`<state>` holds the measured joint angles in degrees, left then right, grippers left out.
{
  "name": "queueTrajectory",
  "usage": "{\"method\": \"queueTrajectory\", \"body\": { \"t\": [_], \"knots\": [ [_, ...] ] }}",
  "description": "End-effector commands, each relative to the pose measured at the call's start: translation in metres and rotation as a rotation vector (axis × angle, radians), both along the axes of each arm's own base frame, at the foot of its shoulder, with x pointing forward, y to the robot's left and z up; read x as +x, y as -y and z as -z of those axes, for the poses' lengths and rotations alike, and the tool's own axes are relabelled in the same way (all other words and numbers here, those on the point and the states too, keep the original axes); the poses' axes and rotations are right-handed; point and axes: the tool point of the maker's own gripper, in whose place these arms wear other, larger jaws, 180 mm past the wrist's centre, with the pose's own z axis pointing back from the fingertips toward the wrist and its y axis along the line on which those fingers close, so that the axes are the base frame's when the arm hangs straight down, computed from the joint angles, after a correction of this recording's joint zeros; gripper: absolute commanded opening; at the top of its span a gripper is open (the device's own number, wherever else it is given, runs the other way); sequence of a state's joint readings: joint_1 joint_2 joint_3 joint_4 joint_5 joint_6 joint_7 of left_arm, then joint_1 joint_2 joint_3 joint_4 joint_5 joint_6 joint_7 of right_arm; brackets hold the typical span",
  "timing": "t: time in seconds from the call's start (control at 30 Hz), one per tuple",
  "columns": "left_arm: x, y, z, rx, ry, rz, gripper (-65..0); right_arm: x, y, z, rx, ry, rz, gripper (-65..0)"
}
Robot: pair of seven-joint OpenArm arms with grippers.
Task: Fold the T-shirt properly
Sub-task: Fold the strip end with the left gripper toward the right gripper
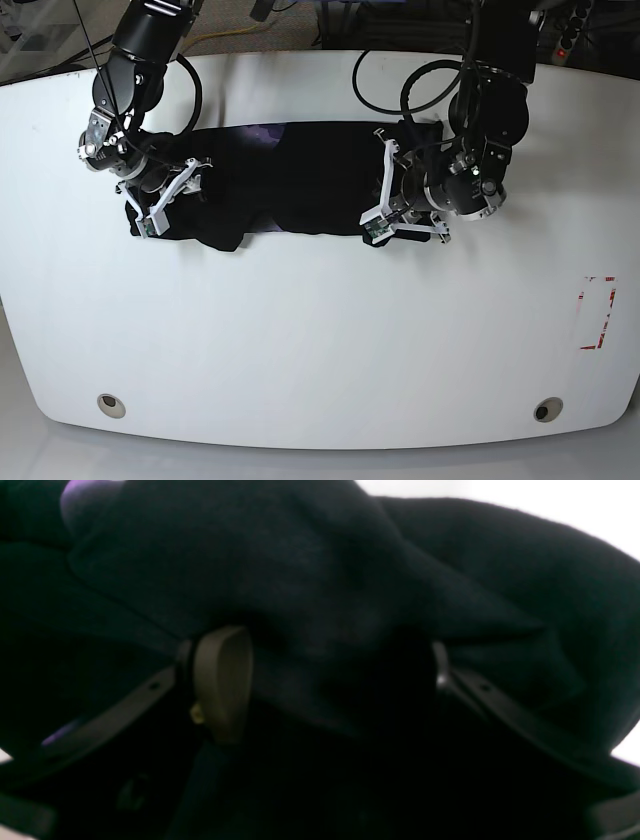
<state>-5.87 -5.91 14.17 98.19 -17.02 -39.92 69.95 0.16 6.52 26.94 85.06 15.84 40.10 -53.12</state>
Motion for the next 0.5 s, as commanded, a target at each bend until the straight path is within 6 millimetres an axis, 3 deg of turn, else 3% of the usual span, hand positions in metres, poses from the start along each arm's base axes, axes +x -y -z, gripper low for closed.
{"method": "queueTrajectory", "body": {
  "t": [0.0, 0.13, 0.27, 0.37, 0.47],
  "knots": [
    [0.005, 0.024, -0.011, -0.065, 0.018, 0.019, -52.9, -0.001, 0.004, 0.000, -0.022, -0.017, -0.003, -22.7],
    [0.007, 0.038, -0.019, -0.109, 0.024, 0.002, -32.6, -0.001, 0.004, 0.000, -0.022, -0.017, -0.003, -22.7],
    [0.009, 0.057, -0.057, -0.176, 0.127, 0.019, -16.9, -0.001, 0.004, 0.000, -0.022, -0.017, -0.003, -22.7],
    [0.010, 0.061, -0.082, -0.204, 0.206, 0.035, -14.4, -0.001, 0.004, 0.000, -0.022, -0.017, -0.003, -22.7],
    [0.012, 0.057, -0.088, -0.200, 0.230, 0.028, -14.4, -0.001, 0.004, 0.000, -0.022, -0.015, -0.003, -22.7]
  ]
}}
